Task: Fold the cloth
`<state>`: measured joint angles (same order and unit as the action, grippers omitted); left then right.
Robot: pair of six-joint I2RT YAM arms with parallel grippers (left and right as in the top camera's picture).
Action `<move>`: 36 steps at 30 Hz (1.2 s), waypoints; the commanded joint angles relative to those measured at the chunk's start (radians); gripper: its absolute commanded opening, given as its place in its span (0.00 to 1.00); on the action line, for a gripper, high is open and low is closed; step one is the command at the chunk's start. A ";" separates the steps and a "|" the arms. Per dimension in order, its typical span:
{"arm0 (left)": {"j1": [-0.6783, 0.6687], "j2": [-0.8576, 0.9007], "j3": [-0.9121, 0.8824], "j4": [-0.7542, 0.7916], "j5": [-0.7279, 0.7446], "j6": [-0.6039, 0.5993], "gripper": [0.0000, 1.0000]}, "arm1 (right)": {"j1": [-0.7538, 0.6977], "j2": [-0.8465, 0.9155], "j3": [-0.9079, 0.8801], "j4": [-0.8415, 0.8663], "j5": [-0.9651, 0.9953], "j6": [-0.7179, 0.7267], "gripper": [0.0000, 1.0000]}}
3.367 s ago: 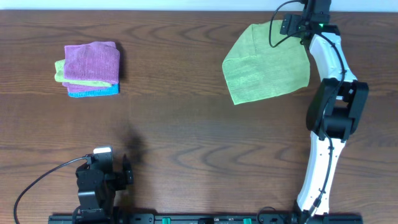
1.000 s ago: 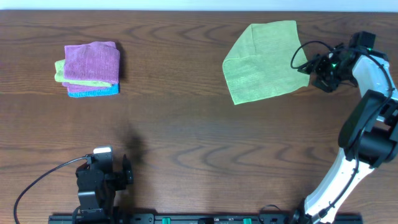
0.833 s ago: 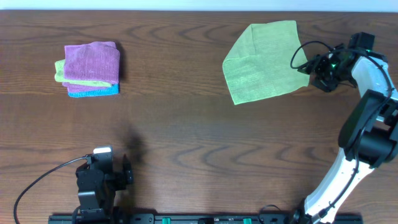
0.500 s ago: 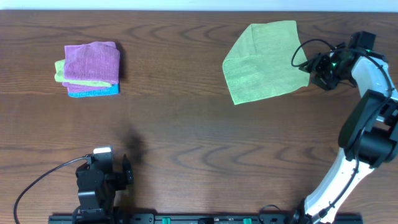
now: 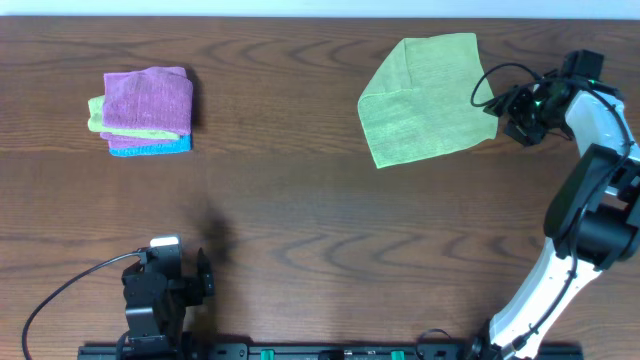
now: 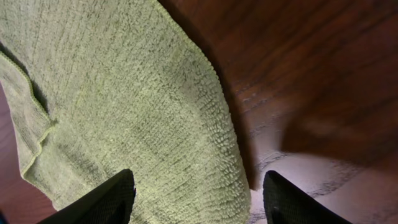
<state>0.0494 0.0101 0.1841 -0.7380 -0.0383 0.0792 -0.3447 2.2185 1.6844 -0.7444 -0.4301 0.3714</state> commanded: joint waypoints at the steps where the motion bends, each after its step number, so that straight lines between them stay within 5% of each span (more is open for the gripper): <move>1: -0.004 -0.006 -0.020 -0.013 -0.017 0.007 0.95 | -0.002 0.016 -0.012 0.005 0.011 0.018 0.66; 10: -0.004 -0.006 -0.020 -0.013 -0.017 0.007 0.95 | 0.029 0.071 -0.012 0.021 0.004 0.062 0.56; 19: -0.004 -0.006 -0.020 -0.013 -0.016 0.007 0.95 | 0.060 0.071 -0.012 -0.005 0.004 0.069 0.01; 36: -0.004 -0.006 -0.020 -0.013 -0.017 0.007 0.95 | 0.065 -0.016 -0.011 -0.417 0.163 -0.029 0.01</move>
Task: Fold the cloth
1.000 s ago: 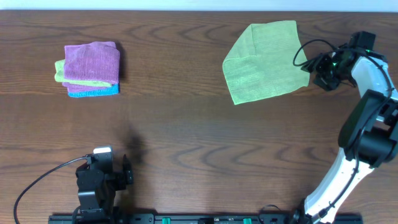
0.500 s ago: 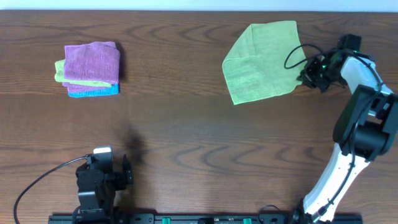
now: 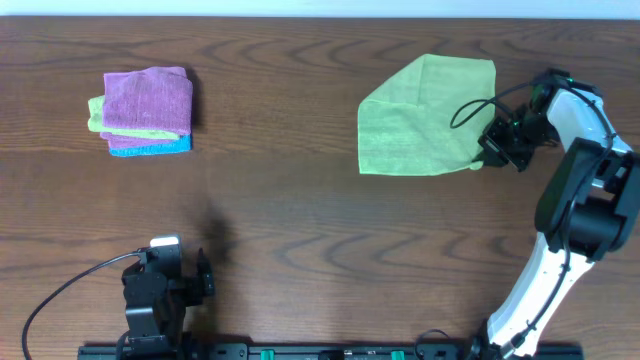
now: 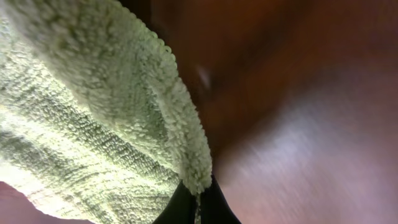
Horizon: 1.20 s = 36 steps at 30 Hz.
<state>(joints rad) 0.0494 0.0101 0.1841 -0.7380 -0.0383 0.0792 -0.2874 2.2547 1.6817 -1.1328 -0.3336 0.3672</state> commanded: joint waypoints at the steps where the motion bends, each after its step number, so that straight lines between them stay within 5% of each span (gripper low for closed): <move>1: -0.004 -0.006 -0.020 -0.013 -0.017 0.007 0.95 | 0.008 -0.058 -0.008 -0.051 0.088 -0.024 0.02; 8: -0.004 -0.006 -0.020 -0.006 -0.016 -0.015 0.95 | 0.008 -0.090 -0.008 -0.167 0.243 -0.024 0.01; 9: -0.004 -0.006 -0.020 -0.005 -0.017 -0.015 0.95 | 0.008 -0.092 -0.008 -0.175 0.257 -0.024 0.10; 12: -0.004 -0.006 -0.020 -0.002 -0.016 -0.016 0.96 | 0.008 -0.101 -0.008 -0.196 0.275 -0.043 0.99; 20: -0.004 -0.006 -0.020 0.016 0.007 -0.016 0.95 | 0.007 -0.167 -0.008 -0.210 0.337 -0.038 0.99; 29: -0.004 -0.004 -0.013 0.170 0.275 -0.231 0.95 | 0.007 -0.306 -0.008 -0.156 0.329 -0.040 0.99; 36: -0.004 0.173 0.166 0.219 0.435 -0.230 0.95 | 0.008 -0.319 -0.008 -0.152 0.294 -0.043 0.99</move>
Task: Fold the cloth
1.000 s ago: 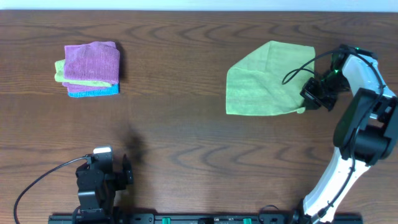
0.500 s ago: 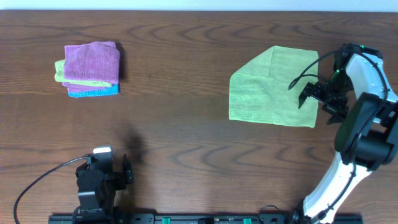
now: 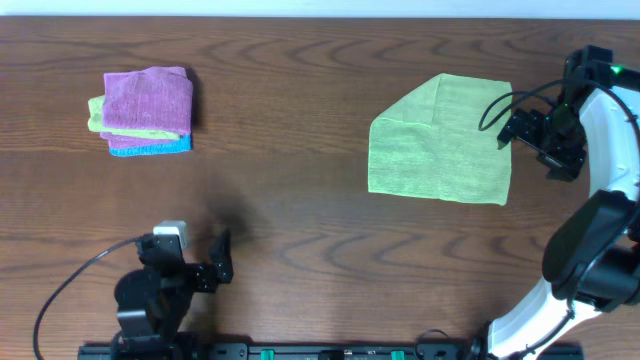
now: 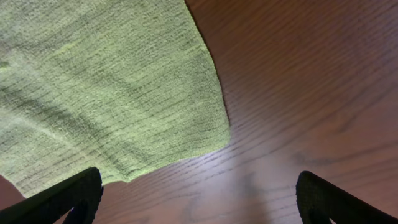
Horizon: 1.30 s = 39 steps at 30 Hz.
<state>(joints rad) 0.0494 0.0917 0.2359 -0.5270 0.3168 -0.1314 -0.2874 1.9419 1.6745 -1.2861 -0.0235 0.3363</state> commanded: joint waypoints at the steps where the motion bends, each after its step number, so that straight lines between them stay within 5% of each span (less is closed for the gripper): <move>1: -0.005 0.139 0.154 0.009 0.080 -0.005 0.95 | 0.008 -0.006 -0.001 0.002 -0.021 -0.012 0.99; 19: -0.114 1.336 1.091 -0.063 0.423 -0.034 0.95 | 0.008 -0.006 -0.001 0.011 -0.085 -0.023 0.99; 39: -0.376 1.828 1.241 0.380 0.488 -0.348 0.95 | 0.027 -0.006 -0.001 0.012 -0.116 -0.023 0.99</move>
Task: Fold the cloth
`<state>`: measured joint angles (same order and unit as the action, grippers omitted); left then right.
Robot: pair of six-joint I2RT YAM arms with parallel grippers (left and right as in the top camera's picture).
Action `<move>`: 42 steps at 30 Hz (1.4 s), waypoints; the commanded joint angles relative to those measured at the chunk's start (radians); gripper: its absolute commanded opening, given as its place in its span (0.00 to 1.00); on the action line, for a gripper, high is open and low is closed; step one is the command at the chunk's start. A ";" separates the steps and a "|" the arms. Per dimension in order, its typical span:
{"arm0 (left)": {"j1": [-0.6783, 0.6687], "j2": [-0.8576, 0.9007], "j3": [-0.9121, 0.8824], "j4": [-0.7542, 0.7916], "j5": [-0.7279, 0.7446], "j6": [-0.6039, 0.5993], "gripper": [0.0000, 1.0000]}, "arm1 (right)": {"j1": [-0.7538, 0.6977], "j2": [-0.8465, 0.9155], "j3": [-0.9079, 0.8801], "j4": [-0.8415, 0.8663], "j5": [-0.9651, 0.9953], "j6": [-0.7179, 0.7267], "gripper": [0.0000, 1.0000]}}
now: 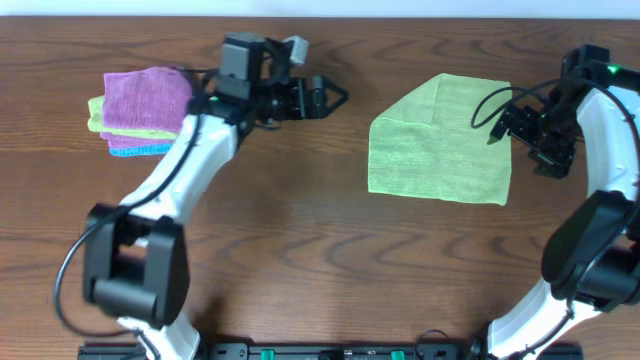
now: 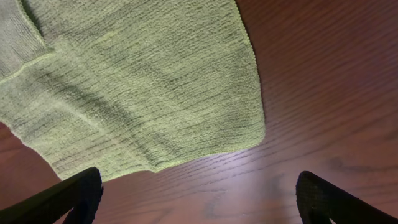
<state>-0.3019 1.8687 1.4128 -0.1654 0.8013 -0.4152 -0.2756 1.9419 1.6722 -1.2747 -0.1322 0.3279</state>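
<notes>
The light green cloth (image 1: 440, 140) lies flat on the dark wooden table (image 1: 300, 220), and its left part is doubled over in a flap. In the right wrist view the cloth (image 2: 137, 81) fills the upper left, one corner pointing toward the camera. My right gripper (image 1: 508, 132) (image 2: 199, 199) hovers over the cloth's right edge, wide open, with only bare wood between its fingers. My left gripper (image 1: 332, 97) is stretched out over the back of the table, to the left of the cloth and apart from it, and looks open and empty.
A stack of folded cloths (image 1: 146, 112), purple on top of yellow-green and blue, sits at the back left, right behind the left arm's wrist. The right arm's base stands at the front right.
My left arm has gone from its folded rest at the front left to reaching across the back of the table toward the cloth. The right gripper has shifted slightly and stays open. The cloth has not moved.
The cloth first lay skewed, with my right gripper open at its right edge. Then the gripper was shut on that edge and the cloth had turned. Later the gripper was open and the cloth lay squarer and further right. Now the left arm is extended.
</notes>
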 commanded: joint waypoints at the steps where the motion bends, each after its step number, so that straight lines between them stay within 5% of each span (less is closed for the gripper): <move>1: -0.034 0.072 0.081 0.031 0.003 -0.073 0.95 | 0.017 -0.006 0.002 0.000 -0.007 -0.014 0.99; 10: -0.109 0.262 0.241 0.099 0.003 -0.211 0.95 | 0.040 -0.006 0.002 0.000 -0.007 -0.014 0.99; 19: -0.145 0.389 0.253 0.177 0.011 -0.483 0.96 | 0.055 -0.006 0.002 0.001 -0.007 -0.014 0.99; 42: -0.250 0.401 0.253 0.210 -0.240 -0.570 0.96 | 0.055 -0.006 0.002 0.003 -0.007 -0.014 0.99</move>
<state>-0.5564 2.2719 1.6470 0.0399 0.6201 -0.9714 -0.2344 1.9419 1.6722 -1.2716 -0.1383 0.3279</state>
